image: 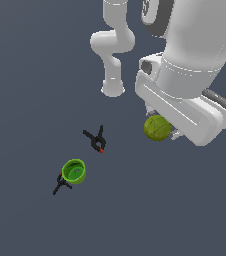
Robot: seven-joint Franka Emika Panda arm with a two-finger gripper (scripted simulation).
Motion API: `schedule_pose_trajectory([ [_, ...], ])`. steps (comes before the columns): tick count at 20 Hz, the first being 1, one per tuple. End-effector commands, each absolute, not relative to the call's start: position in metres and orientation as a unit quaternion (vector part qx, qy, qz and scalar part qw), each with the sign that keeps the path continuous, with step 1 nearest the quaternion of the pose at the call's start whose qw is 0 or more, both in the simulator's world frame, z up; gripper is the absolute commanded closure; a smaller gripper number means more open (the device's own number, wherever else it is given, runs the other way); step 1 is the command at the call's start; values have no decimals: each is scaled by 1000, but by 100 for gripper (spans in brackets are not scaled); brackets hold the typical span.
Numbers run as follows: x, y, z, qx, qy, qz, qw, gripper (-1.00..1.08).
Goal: Pick up a designated object from a clutter of objects.
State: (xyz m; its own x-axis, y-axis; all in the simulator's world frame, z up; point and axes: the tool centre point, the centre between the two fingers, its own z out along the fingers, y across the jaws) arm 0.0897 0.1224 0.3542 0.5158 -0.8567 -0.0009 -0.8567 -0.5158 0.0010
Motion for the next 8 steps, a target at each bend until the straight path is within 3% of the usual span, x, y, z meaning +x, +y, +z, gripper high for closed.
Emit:
schedule_pose_trajectory([
  [1,93,120,363,871,-492,0,0,108],
  [8,97,117,370,871,-492,0,0,108],
])
